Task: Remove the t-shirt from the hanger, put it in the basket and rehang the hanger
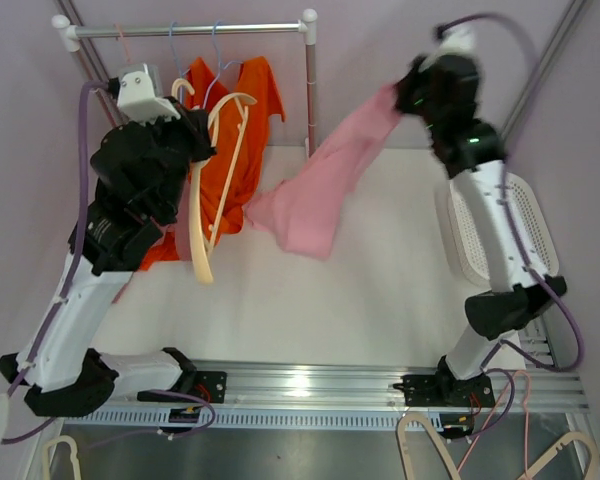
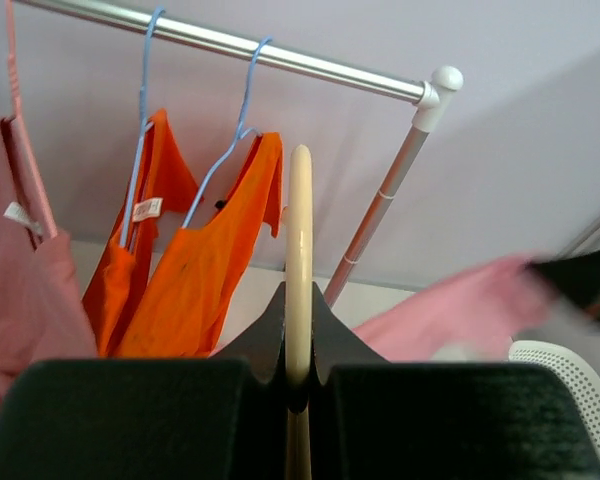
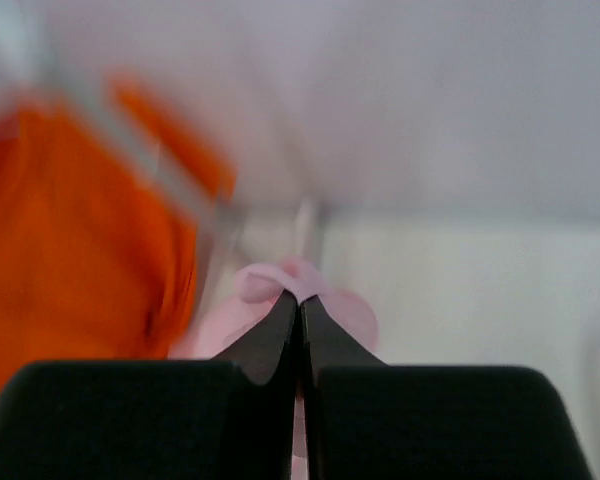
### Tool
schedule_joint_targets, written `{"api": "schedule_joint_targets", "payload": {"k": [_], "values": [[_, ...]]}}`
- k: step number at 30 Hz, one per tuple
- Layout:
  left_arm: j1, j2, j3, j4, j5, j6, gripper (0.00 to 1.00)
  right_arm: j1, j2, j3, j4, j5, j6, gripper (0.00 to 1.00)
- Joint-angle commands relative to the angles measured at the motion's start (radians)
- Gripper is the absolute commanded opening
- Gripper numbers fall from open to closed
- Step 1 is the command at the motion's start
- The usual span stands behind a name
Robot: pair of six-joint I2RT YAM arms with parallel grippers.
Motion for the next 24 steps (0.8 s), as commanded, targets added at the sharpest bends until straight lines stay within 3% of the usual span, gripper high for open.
{"api": "schedule_joint_targets", "payload": {"k": [1, 3, 4, 7, 11, 19, 24], "values": [[0.035, 0.083, 0.089, -0.006, 0.113, 0.006, 0.01, -0.163, -0.12, 0.295, 0.047, 0.146, -0.119, 0.0], [0.045, 0.121, 0.123, -0.019, 0.14, -0.008, 0.01, -0.282, -0.133, 0.352, 0.128, 0.352, -0.143, 0.0], [0.045, 0.128, 0.123, -0.014, 0.15, -0.01, 0.01, -0.333, -0.146, 0.355, 0.197, 0.375, -0.14, 0.0], [0.045, 0.135, 0.105, -0.002, 0.152, -0.003, 0.01, -0.476, -0.19, 0.347, 0.262, 0.393, -0.109, 0.0], [0.054, 0.157, 0.095, 0.021, 0.153, -0.019, 0.01, -0.49, -0.233, 0.282, 0.207, 0.363, -0.091, 0.0], [0.094, 0.282, 0.175, 0.097, 0.16, 0.027, 0.01, -0.496, -0.448, -0.245, 0.309, 0.378, -0.035, 0.0], [0.152, 0.388, 0.348, 0.073, 0.216, 0.032, 0.01, -0.587, -0.508, -0.403, 0.277, 0.39, 0.046, 0.0]]}}
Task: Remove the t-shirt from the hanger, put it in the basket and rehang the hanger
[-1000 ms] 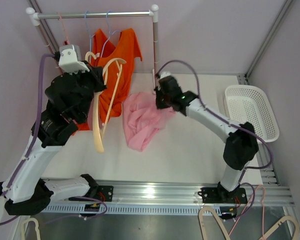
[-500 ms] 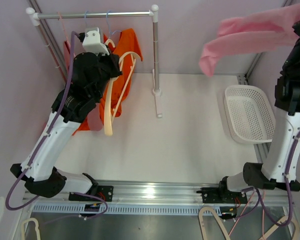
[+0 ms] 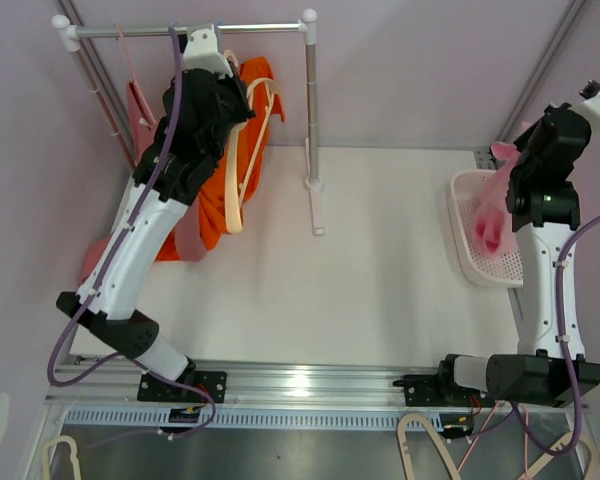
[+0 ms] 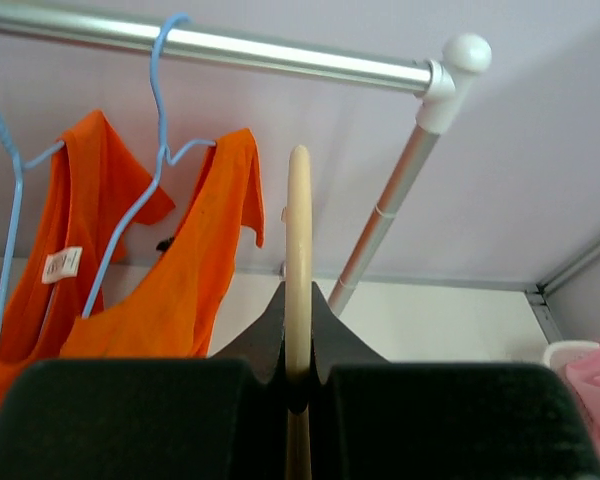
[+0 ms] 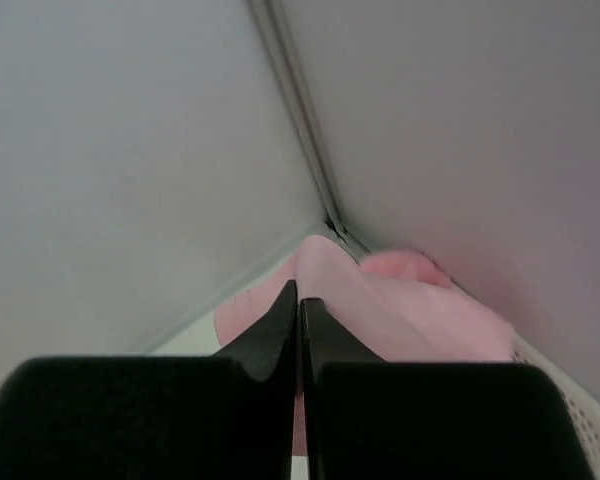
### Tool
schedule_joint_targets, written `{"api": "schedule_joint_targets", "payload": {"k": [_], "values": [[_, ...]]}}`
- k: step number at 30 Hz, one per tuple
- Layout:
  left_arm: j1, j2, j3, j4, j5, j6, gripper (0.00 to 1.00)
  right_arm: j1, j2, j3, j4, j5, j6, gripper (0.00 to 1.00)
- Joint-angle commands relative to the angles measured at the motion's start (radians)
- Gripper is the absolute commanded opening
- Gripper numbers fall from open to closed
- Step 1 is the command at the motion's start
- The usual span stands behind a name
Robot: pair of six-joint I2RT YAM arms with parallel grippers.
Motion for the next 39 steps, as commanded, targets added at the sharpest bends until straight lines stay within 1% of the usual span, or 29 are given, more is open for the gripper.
{"api": "schedule_joint_targets", "payload": {"k": [1, 2, 4, 5, 7, 10, 12, 14, 15, 16, 17, 18, 19, 20, 21, 22, 23, 25, 26, 29, 30, 32, 35, 39], "values": [[0.046, 0.045, 0.137, 0.044, 0.053, 0.029, 0.01, -0.086, -0.068, -0.028, 0.019, 0.024, 0.119, 0.0], [0.048, 0.069, 0.186, 0.044, 0.055, 0.035, 0.01, -0.11, -0.056, -0.016, 0.005, 0.0, 0.137, 0.0], [0.051, 0.083, 0.203, 0.061, 0.063, 0.064, 0.01, -0.161, -0.01, 0.018, -0.037, -0.014, 0.163, 0.0], [0.054, 0.091, 0.217, 0.067, 0.064, 0.074, 0.01, -0.17, 0.008, 0.065, -0.055, -0.019, 0.177, 0.0], [0.056, 0.099, 0.214, 0.087, 0.069, 0.091, 0.01, -0.187, 0.051, 0.109, -0.129, 0.001, 0.195, 0.0], [0.074, 0.114, 0.216, 0.082, 0.104, 0.074, 0.01, -0.192, 0.056, 0.098, -0.172, 0.012, 0.22, 0.0], [0.077, 0.122, 0.211, 0.073, 0.095, 0.069, 0.01, -0.194, 0.053, 0.051, -0.184, 0.059, 0.235, 0.06], [0.082, 0.126, 0.199, 0.076, 0.102, 0.078, 0.01, -0.201, 0.076, 0.029, -0.187, 0.066, 0.212, 0.13], [0.085, 0.132, 0.199, 0.072, 0.104, 0.078, 0.01, -0.206, 0.096, 0.053, -0.205, 0.063, 0.21, 0.21], [0.089, 0.133, 0.197, 0.07, 0.112, 0.075, 0.01, -0.215, 0.151, 0.082, -0.236, 0.057, 0.21, 0.52], [0.094, 0.134, 0.191, 0.07, 0.122, 0.074, 0.01, -0.215, 0.182, 0.122, -0.312, 0.055, 0.218, 0.77], [0.098, 0.134, 0.188, 0.07, 0.127, 0.071, 0.01, -0.215, 0.206, 0.165, -0.346, 0.052, 0.229, 0.95], [0.108, 0.137, 0.186, 0.072, 0.135, 0.065, 0.01, -0.217, 0.225, 0.222, -0.366, 0.026, 0.227, 0.99], [0.112, 0.139, 0.177, 0.076, 0.145, 0.065, 0.01, -0.215, 0.222, 0.225, -0.37, 0.006, 0.224, 1.0], [0.117, 0.14, 0.174, 0.082, 0.162, 0.061, 0.01, -0.214, 0.205, 0.215, -0.319, -0.021, 0.218, 1.0], [0.123, 0.151, 0.173, 0.087, 0.167, 0.06, 0.01, -0.212, 0.182, 0.165, -0.275, -0.079, 0.195, 0.99], [0.123, 0.157, 0.174, 0.092, 0.168, 0.061, 0.01, -0.198, 0.124, 0.137, -0.188, -0.097, 0.186, 1.0], [0.128, 0.171, 0.177, 0.11, 0.197, 0.069, 0.01, -0.184, 0.076, 0.1, -0.137, -0.132, 0.152, 0.99], [0.128, 0.189, 0.191, 0.118, 0.207, 0.072, 0.01, -0.177, 0.049, 0.097, -0.135, -0.173, 0.145, 0.99], [0.128, 0.241, 0.246, 0.122, 0.242, 0.081, 0.01, -0.169, 0.021, 0.11, -0.17, -0.221, 0.135, 1.0], [0.128, 0.258, 0.263, 0.125, 0.25, 0.089, 0.01, -0.163, -0.002, 0.1, -0.173, -0.255, 0.135, 0.99], [0.128, 0.309, 0.33, 0.127, 0.282, 0.101, 0.01, -0.154, -0.034, 0.074, -0.164, -0.281, 0.134, 0.99], [0.128, 0.352, 0.387, 0.156, 0.294, 0.123, 0.01, -0.135, -0.103, 0.006, -0.14, -0.328, 0.132, 0.99], [0.129, 0.39, 0.39, 0.225, 0.31, 0.138, 0.01, -0.109, -0.166, -0.048, -0.126, -0.365, 0.126, 1.0]]}}
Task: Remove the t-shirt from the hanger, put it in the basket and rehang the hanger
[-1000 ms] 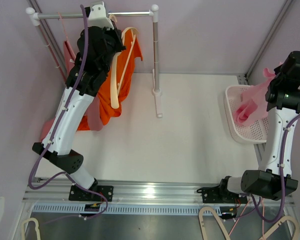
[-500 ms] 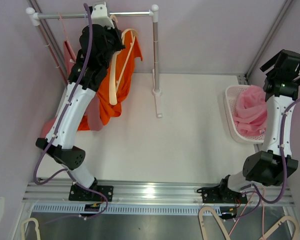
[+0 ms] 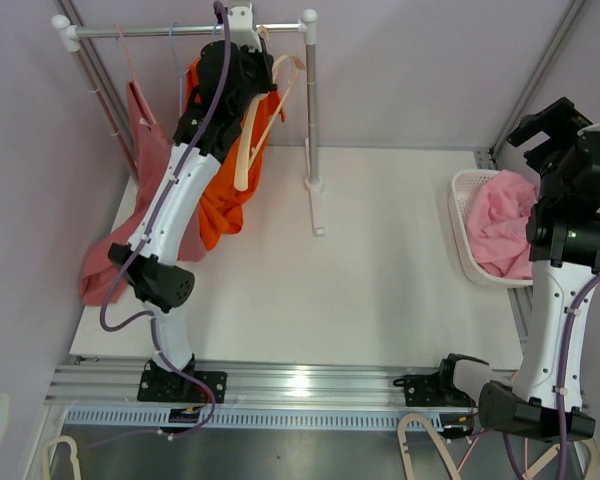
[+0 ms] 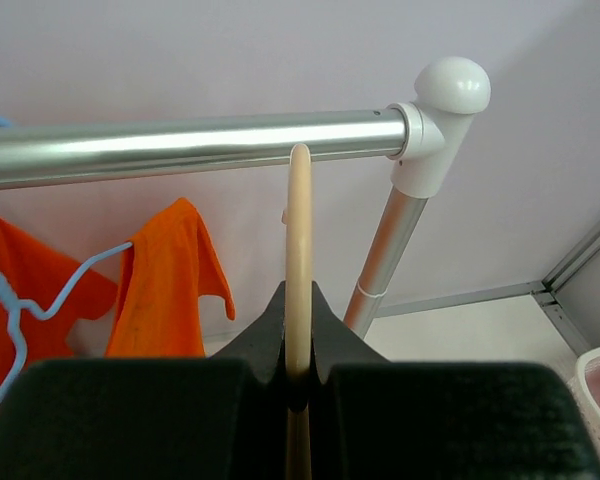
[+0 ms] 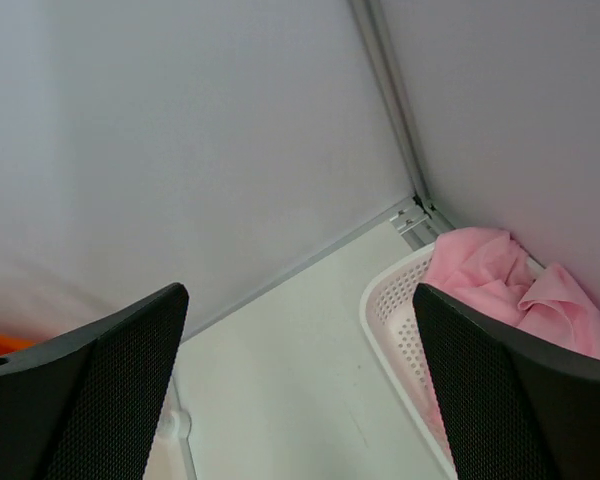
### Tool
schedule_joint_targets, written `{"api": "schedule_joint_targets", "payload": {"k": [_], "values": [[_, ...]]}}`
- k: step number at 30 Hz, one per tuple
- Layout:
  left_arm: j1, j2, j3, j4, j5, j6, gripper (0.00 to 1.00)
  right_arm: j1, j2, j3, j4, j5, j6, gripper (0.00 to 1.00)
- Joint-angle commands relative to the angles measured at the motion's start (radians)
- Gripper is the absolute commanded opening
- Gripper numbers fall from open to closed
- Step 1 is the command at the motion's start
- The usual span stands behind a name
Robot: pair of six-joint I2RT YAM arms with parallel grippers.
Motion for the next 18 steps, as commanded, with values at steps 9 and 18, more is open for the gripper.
{"api": "schedule_joint_targets", "payload": {"k": [9, 18], "values": [[0.008, 0.03, 0.03, 0.221, 0.089, -0.018, 0.01, 0.061, -0.047, -0.063, 0.044, -0.087, -0.027, 0.99], [0.009, 0.125, 0.103, 0.272, 0.122, -0.023, 0.01, 0.101, -0.055, -0.08, 0.066, -0.1, -0.025, 0.99]]}}
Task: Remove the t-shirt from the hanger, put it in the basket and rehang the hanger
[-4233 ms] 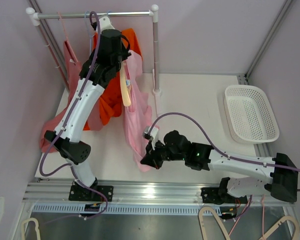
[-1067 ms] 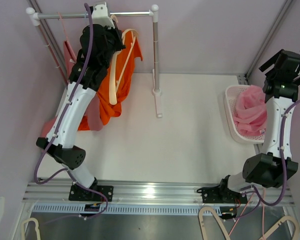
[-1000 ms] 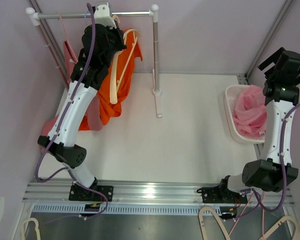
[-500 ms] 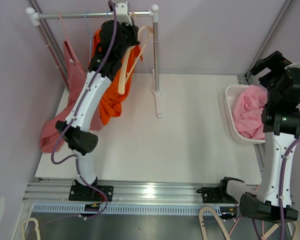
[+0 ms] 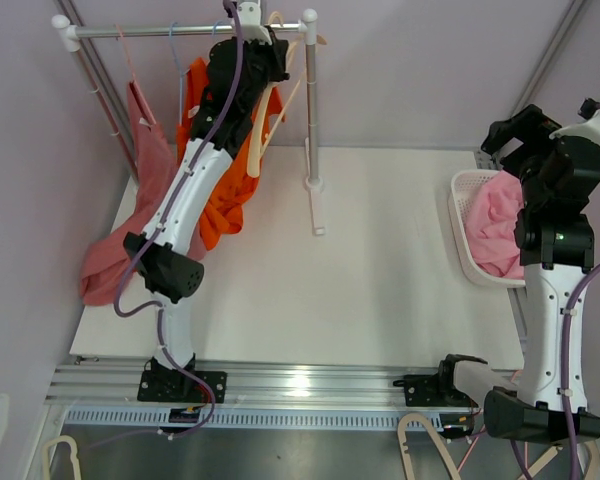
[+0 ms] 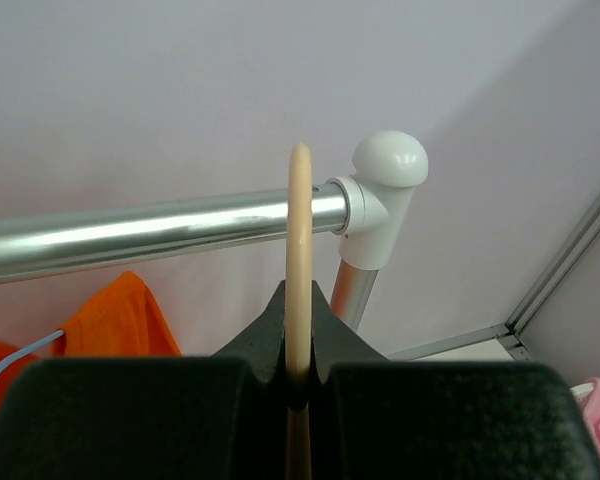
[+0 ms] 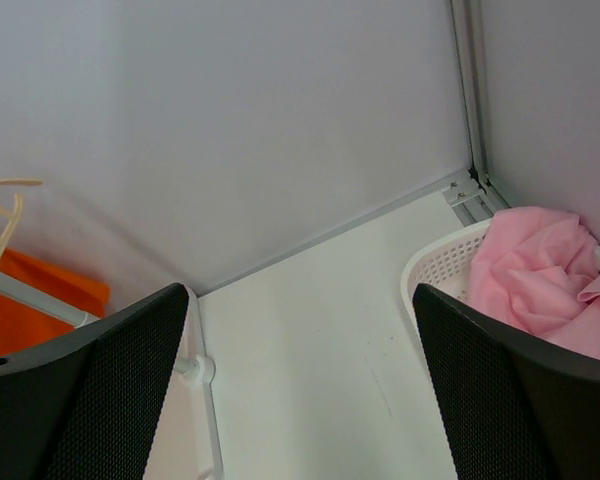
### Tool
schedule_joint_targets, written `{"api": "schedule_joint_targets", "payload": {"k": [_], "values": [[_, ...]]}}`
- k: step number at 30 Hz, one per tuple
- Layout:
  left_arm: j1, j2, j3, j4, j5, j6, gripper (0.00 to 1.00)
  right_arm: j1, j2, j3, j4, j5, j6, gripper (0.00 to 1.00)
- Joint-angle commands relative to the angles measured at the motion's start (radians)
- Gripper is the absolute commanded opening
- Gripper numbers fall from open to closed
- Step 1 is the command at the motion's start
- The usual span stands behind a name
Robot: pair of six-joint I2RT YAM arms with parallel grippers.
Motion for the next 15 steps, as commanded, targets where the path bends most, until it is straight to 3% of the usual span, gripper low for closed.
{"api": "schedule_joint_targets", "payload": {"k": [1, 15], "values": [[0.007, 0.032, 0.051, 0.083, 0.037, -0.009, 0.01, 0.01, -0.02, 0.001, 0.043, -0.018, -0.011, 1.0], [0.007, 0.083, 0.076, 0.19, -0.033, 0.008, 0.01, 0.016, -0.066, 0.012, 0.043, -0.023, -0.024, 0.99]]}}
